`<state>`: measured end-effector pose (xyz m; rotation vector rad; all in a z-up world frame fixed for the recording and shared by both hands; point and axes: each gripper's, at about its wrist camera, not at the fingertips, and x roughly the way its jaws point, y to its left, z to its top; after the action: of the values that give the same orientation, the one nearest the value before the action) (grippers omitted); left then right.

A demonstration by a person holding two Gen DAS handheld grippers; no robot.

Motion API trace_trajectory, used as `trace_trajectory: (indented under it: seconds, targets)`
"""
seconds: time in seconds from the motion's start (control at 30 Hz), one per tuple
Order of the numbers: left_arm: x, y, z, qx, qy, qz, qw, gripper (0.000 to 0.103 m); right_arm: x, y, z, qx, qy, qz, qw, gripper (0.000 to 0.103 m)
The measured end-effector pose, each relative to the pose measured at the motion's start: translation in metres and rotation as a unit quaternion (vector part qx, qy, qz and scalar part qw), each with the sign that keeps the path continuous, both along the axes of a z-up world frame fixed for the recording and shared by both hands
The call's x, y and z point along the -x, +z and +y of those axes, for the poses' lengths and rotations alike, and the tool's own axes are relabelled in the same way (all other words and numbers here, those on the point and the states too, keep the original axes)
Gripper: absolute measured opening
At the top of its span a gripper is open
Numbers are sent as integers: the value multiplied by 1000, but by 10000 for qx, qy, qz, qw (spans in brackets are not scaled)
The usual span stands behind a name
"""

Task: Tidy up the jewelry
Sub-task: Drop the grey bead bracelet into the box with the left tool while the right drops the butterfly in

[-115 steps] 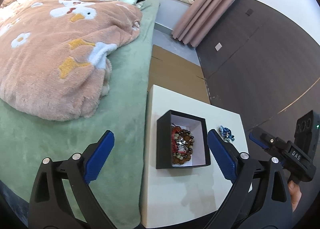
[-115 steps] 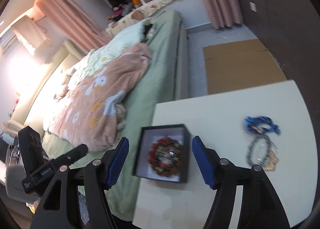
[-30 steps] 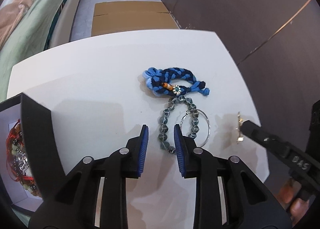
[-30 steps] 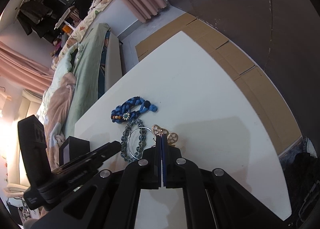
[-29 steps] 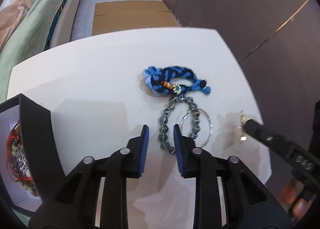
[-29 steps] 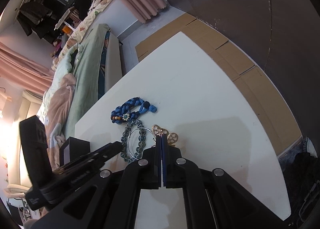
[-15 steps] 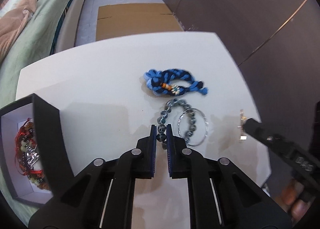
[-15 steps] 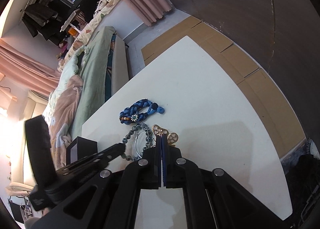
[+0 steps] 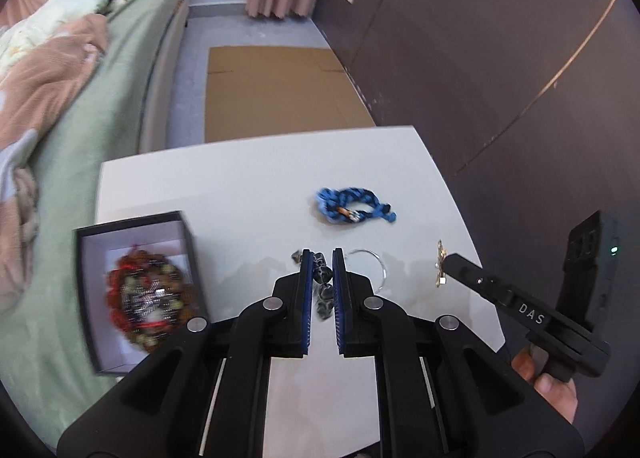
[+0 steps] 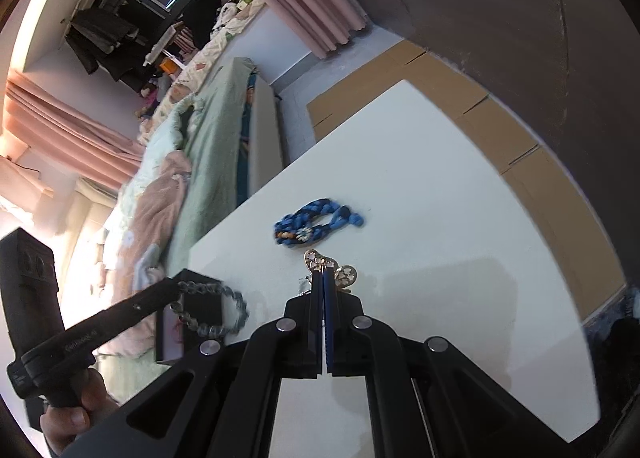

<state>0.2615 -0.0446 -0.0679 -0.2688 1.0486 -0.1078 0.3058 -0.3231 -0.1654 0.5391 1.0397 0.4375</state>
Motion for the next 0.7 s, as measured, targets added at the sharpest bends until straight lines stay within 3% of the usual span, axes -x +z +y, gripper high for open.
trace_trajectory:
  seconds: [0.33, 0.6, 0.63, 0.67, 0.7]
  targets:
    - [29, 33, 53, -39, 463, -272, 9985, 10, 11, 10, 3, -218, 96, 55, 9997, 1]
    - [33, 37, 91, 143, 791, -424, 9959, 11, 16, 26, 16, -84, 266, -88, 9996, 1]
    - [31, 32, 99, 185, 900, -385, 9950, 13, 16, 28, 18, -59, 284, -101, 9995, 1]
    - [30, 29, 105, 244, 960, -315, 9946, 27, 17, 30, 21, -28, 316, -120, 9994, 1]
    - [30, 26, 111, 290, 1041, -275, 9938, 35, 17, 32, 24, -10, 338, -130, 9993, 1]
